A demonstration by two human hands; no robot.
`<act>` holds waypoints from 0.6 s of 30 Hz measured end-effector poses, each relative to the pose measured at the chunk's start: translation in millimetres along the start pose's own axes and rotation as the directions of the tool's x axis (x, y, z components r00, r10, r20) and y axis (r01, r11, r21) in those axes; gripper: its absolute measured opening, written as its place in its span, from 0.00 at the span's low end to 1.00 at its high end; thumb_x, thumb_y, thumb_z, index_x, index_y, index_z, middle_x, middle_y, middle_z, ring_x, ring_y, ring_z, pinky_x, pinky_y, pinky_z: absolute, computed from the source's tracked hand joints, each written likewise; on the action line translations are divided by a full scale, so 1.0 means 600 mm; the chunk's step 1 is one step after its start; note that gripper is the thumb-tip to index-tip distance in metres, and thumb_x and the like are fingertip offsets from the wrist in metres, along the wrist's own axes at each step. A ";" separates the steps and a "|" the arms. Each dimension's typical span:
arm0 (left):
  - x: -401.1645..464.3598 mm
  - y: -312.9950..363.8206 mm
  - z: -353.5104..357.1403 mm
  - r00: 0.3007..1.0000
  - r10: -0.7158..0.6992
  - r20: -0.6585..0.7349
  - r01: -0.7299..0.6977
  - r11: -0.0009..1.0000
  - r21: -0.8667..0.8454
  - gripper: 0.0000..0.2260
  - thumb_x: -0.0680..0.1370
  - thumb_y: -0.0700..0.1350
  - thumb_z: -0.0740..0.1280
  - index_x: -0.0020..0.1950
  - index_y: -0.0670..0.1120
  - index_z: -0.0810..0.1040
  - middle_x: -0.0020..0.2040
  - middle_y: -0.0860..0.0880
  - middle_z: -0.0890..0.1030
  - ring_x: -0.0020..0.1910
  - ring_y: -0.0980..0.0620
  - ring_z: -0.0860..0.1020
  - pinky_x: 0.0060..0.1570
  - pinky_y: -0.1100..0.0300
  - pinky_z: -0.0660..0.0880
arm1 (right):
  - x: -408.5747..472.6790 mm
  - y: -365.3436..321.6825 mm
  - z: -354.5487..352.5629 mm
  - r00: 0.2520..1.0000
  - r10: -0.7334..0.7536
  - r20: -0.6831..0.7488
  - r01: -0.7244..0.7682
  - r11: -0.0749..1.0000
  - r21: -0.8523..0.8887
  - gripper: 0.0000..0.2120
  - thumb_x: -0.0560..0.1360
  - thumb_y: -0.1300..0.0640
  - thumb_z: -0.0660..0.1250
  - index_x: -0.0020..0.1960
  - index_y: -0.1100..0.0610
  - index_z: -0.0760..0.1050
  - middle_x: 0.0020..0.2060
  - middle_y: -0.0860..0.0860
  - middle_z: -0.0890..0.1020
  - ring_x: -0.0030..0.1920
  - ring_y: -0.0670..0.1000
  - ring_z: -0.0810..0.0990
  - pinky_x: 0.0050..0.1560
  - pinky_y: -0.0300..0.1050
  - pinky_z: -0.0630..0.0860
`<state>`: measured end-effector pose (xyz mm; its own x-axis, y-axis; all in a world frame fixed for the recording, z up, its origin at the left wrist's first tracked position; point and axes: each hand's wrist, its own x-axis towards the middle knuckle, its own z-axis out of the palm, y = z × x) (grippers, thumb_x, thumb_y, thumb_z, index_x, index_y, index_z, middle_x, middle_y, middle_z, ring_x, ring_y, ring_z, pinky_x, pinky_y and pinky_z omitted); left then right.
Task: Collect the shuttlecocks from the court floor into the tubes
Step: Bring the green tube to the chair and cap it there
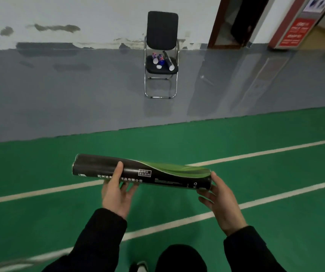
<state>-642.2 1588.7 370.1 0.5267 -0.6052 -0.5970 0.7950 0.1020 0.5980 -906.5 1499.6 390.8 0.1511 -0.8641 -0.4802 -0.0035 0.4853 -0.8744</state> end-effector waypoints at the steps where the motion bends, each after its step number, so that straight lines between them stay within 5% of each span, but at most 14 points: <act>1: 0.037 0.002 0.045 1.000 -0.012 0.024 0.011 1.000 0.016 0.34 0.70 0.52 0.78 0.74 0.45 0.74 0.67 0.42 0.80 0.65 0.43 0.78 0.53 0.46 0.81 | 0.042 -0.021 -0.002 1.000 -0.007 -0.005 0.007 1.000 0.023 0.16 0.81 0.41 0.63 0.59 0.49 0.82 0.56 0.53 0.86 0.56 0.58 0.84 0.61 0.58 0.79; 9: 0.380 -0.006 0.377 0.999 -0.025 0.027 0.025 0.999 0.023 0.33 0.67 0.53 0.79 0.70 0.48 0.74 0.72 0.42 0.75 0.70 0.41 0.73 0.59 0.42 0.78 | 0.470 -0.205 0.014 0.997 -0.075 -0.001 0.075 0.996 0.040 0.28 0.71 0.36 0.71 0.66 0.49 0.79 0.58 0.50 0.84 0.53 0.53 0.83 0.53 0.51 0.77; 18: 0.681 0.086 0.655 0.999 -0.024 -0.022 0.023 0.999 -0.048 0.34 0.67 0.55 0.80 0.71 0.50 0.76 0.74 0.42 0.73 0.69 0.40 0.74 0.57 0.43 0.81 | 0.890 -0.454 0.126 0.996 0.002 0.087 -0.005 0.999 0.037 0.16 0.79 0.43 0.66 0.60 0.52 0.81 0.49 0.51 0.82 0.48 0.54 0.82 0.50 0.51 0.77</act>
<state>-504.5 1036.4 367.4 0.5136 -0.5897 -0.6232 0.8207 0.1258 0.5573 -750.0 915.9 377.6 0.2361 -0.8483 -0.4740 0.0328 0.4945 -0.8686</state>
